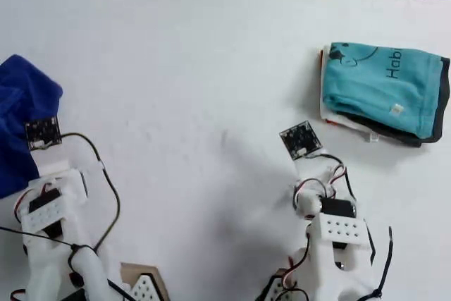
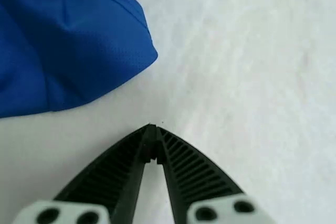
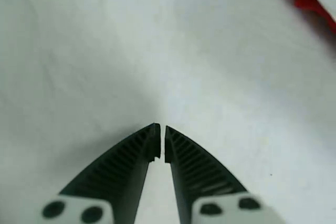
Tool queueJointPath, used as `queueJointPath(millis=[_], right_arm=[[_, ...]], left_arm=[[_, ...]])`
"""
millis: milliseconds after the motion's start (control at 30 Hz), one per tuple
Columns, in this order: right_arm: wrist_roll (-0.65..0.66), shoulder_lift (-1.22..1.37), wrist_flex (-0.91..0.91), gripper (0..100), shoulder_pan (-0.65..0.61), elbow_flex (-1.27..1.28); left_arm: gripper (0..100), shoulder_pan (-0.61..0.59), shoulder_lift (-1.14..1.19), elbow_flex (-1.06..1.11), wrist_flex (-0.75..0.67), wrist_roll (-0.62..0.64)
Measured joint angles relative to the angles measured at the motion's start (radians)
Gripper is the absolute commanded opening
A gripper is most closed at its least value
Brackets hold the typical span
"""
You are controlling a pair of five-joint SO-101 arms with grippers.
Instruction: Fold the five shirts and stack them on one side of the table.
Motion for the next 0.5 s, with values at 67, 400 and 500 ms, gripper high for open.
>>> queueJointPath(millis=[67, 400, 500], right_arm=[[0.0, 0.0, 0.0, 1.9, 0.0, 0.002], [0.0, 0.0, 0.0, 1.9, 0.0, 0.002], [0.0, 0.0, 0.0, 1.9, 0.0, 0.002]], left_arm=[[3, 0.0, 0.0, 0.0, 0.0, 0.0], [17, -0.084, 0.0, -0.334, 0.405, 0.029], [17, -0.19, 0.029, -0.565, 0.48, 0.002]])
